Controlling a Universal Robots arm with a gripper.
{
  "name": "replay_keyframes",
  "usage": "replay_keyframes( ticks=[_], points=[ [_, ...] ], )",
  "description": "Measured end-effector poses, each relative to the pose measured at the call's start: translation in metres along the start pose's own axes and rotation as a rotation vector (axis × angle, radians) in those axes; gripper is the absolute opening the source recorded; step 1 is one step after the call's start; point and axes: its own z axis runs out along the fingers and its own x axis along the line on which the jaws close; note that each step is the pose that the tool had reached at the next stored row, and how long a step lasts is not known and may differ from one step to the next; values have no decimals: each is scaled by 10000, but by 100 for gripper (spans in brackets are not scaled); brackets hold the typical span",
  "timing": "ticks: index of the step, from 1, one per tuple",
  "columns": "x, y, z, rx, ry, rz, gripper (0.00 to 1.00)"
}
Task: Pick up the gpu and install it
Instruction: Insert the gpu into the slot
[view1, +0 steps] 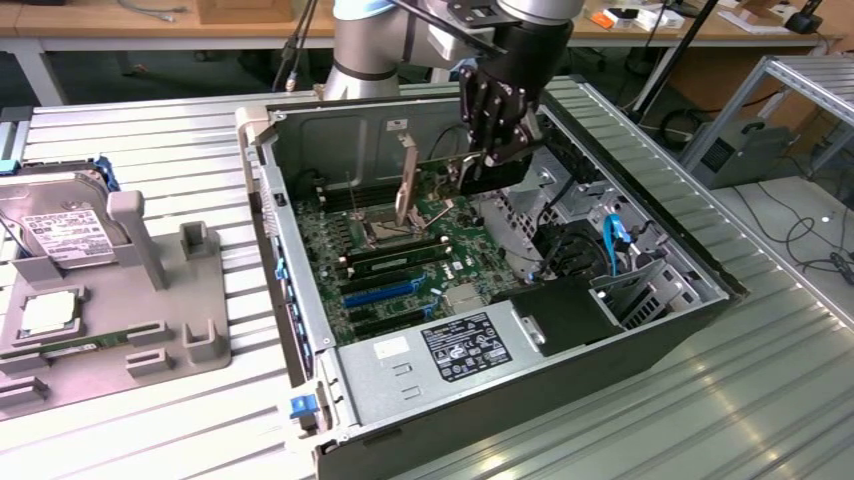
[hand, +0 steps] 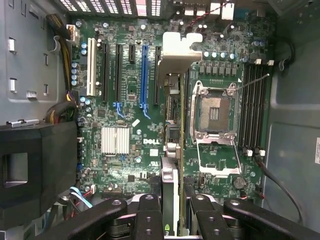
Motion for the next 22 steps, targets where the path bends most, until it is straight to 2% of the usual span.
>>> replay_keyframes(
  ticks=[9, 22],
  points=[
    [33, 19, 20, 2, -44, 0, 27],
    [67, 36, 40, 3, -76, 2, 27]
  ],
)
